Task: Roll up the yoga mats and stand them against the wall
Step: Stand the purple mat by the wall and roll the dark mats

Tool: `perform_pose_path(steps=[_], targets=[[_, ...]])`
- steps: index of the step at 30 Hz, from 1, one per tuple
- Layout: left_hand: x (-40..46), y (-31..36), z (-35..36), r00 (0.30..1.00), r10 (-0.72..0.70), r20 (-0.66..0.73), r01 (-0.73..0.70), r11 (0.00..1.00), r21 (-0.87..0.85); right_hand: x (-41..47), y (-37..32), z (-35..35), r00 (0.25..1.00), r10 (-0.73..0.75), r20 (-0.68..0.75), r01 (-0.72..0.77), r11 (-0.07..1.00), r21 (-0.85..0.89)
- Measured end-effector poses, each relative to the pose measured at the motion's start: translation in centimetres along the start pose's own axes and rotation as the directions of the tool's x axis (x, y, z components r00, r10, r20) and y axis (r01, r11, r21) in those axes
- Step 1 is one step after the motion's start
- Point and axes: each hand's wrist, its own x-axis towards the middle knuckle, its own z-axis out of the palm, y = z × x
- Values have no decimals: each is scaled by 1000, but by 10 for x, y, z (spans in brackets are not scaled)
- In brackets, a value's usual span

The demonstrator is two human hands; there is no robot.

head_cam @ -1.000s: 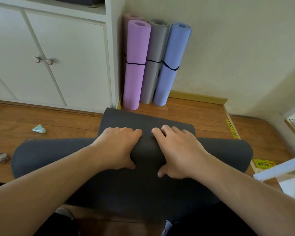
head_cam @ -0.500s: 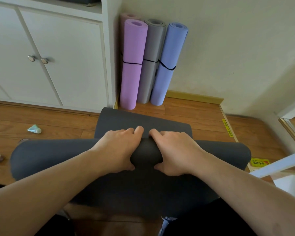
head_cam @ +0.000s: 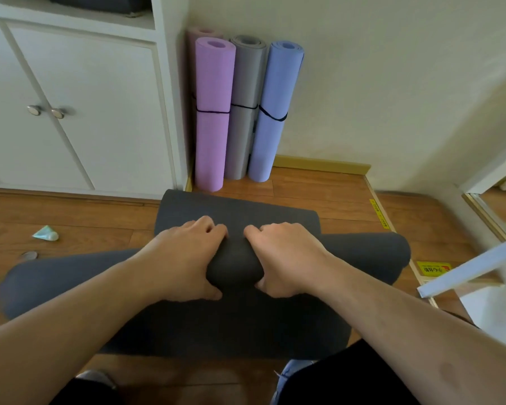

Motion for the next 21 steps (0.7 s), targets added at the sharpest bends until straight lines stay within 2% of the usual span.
perform_pose_path(steps=[2, 6, 11, 16, 18, 21], targets=[[1, 5, 11, 1000, 16, -15, -15, 999, 47, 1, -1, 2, 999, -17, 40, 17, 1000, 20], [8, 7, 12, 1000, -7, -10, 6, 999, -43, 3, 0, 1, 997, 6, 83, -11, 998, 56], [11, -5, -2, 999, -49, 0, 49, 989, -137, 5, -10, 2, 998, 1, -56, -4, 998, -69], [8, -7, -4, 999, -33, 35, 38, 988, -152, 5, -4, 3, 998, 30, -60, -30, 1000, -3], [6, -6, -2, 1000, -9, -2, 9, 990, -144, 4, -2, 2, 997, 34, -75, -34, 999, -3], [7, 0, 7, 996, 25, -89, -27, 999, -20, 2, 3, -2, 997, 72, -34, -71, 997, 35]])
